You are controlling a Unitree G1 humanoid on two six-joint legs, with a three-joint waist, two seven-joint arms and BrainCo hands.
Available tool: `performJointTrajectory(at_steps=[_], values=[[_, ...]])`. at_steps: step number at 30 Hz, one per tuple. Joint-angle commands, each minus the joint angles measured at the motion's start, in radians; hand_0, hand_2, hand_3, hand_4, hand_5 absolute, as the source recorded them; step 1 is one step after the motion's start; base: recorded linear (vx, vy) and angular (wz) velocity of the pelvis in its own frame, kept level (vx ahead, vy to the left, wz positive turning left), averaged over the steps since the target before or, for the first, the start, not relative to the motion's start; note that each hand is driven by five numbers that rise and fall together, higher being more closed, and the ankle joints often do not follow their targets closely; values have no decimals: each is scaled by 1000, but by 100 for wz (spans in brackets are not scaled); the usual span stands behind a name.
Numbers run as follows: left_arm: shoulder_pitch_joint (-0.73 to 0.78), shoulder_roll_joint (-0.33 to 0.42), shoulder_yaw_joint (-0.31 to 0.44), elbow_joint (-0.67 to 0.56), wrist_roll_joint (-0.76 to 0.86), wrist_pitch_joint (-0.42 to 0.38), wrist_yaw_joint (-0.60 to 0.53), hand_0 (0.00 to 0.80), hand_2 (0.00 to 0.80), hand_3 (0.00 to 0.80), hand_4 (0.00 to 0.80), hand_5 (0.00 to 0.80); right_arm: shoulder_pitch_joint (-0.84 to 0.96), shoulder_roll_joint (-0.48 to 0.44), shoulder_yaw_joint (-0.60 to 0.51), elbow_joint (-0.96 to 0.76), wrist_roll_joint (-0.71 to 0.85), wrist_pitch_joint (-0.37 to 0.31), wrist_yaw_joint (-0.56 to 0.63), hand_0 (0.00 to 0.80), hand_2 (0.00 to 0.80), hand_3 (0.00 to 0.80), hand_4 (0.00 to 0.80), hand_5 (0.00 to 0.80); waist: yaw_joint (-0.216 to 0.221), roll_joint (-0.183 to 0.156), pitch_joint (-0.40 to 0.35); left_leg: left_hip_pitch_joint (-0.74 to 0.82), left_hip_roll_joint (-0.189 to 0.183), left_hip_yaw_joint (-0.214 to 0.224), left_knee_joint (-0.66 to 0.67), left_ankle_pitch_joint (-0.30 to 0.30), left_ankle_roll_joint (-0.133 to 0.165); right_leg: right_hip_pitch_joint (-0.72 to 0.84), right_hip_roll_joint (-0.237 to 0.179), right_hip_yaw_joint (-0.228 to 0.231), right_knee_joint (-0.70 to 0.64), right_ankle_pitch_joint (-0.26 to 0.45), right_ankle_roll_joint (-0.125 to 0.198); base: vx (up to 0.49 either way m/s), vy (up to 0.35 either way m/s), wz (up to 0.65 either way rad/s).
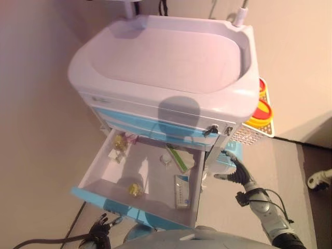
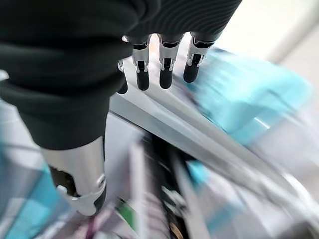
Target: Open the drawer and pick up the medicine
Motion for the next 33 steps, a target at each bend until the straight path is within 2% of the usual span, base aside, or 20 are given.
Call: performJointTrajectory(at_steps=[1,4,7,11,14,17,26,28,29,33], values=[[-51,5,-17,39,39,-51,-2,0,0,0,0,0,-10,-67,-6,-219,-82,-181,-41,0,0,0,0,0,-23,-25,41,42,-63,48,11,-130,50,38,-14,77,-193,172,110,-12,22,-26],[-57,2,-19,53,43,-56,-12,0,0,0,0,0,-9,-103,-2,-310,-107,-257,-27,0,0,0,0,0,-26,-28,38,46,-63,54,10,-136,53,38,-15,85,-196,173,114,-5,4,-18],[-64,3,-28,62,55,-57,-19,0,0,0,0,0,-28,-142,10,-407,-87,-336,60,0,0,0,0,0,-23,-31,36,48,-63,55,6,-139,54,37,-17,91,-199,175,118,-4,-2,-3],[-76,11,-47,69,75,-44,-24,0,0,0,0,0,-104,-193,71,-498,-39,-399,188,0,0,0,0,0,0,-32,36,47,-65,44,9,-140,54,40,-22,86,-199,173,119,0,0,0],[-80,15,-66,74,62,-37,-22,0,0,0,0,0,-190,-225,144,-542,39,-409,293,0,0,0,0,0,30,-33,37,46,-66,31,7,-139,52,43,-27,69,-198,169,118,0,0,0],[-90,17,-81,75,53,-19,-18,0,0,0,0,0,-297,-222,232,-580,126,-346,414,0,0,0,0,0,64,-32,40,43,-67,13,2,-132,50,43,-33,48,-190,162,114,-7,0,12],[-107,13,-125,45,-5,9,-7,0,0,0,0,0,-504,-154,445,-499,199,-134,584,0,0,0,0,0,144,-19,66,25,-75,-65,-12,-103,40,50,-46,-14,-189,152,97,-39,6,25],[-106,12,-127,37,-4,18,-2,0,0,0,0,0,-519,-139,482,-466,174,-112,579,0,0,0,0,0,162,-19,68,24,-78,-83,-16,-97,36,58,-48,-31,-193,150,94,0,-9,35],[-108,12,-127,34,-2,25,0,0,0,0,0,0,-529,-128,503,-443,156,-76,572,0,0,0,0,0,174,-19,67,21,-80,-93,-19,-92,33,62,-50,-42,-196,150,94,6,-14,39],[-103,16,-125,24,-1,44,3,0,0,0,0,0,-551,-98,568,-336,28,-51,498,0,0,0,0,0,211,-21,70,17,-80,-124,-28,-77,24,77,-55,-83,-203,148,91,7,-17,38]])
